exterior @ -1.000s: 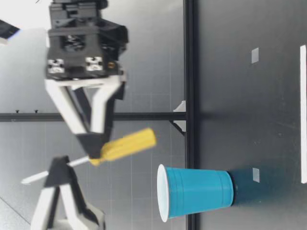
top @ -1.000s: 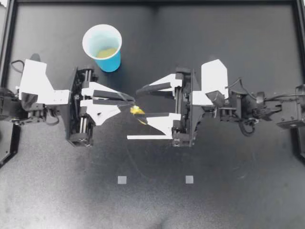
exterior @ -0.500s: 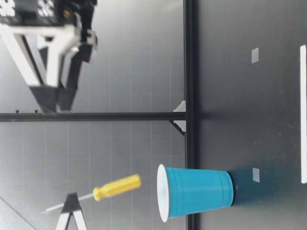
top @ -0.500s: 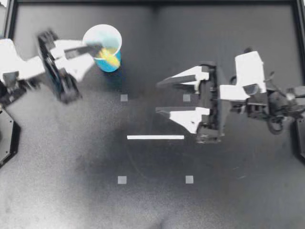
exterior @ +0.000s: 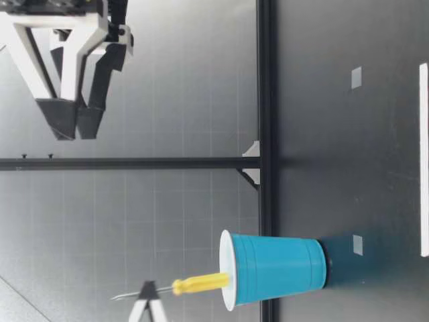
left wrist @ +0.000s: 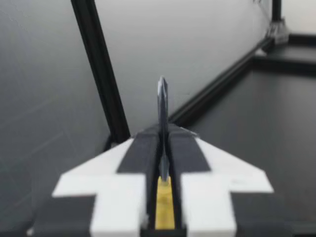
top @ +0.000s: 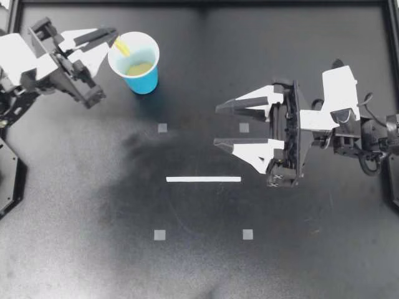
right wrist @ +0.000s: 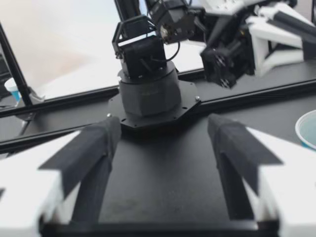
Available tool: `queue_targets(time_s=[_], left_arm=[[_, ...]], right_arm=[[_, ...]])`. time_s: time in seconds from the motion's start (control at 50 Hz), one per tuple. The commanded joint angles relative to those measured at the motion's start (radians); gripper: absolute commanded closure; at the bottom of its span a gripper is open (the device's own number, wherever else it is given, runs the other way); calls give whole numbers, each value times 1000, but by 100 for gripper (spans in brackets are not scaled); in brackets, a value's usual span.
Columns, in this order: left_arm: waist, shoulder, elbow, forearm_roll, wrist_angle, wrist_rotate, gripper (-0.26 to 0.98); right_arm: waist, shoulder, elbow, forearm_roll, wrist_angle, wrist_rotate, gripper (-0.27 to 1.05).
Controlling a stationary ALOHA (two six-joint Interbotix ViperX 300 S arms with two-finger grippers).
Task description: Pick up the screwdriver with the right arm, hand it over to the left arm then place it into the cup.
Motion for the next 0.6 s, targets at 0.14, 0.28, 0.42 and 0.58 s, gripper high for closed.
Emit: queue_targets(time_s=[0.14, 0.28, 0.42, 0.58], left_arm=[[6, 71, -58, -2, -9, -11, 67], [6, 91, -69, -2, -9, -14, 59], [6, 87, -69, 0, -3, -25, 43], [6, 86, -72, 2, 15, -40, 22]], right_arm=[[-5, -25, -9, 3, -9, 2, 8], [-5, -25, -9, 3, -9, 3, 8], [-5, -25, -6, 3, -9, 5, 8], [-5, -25, -5, 3, -9, 5, 8]])
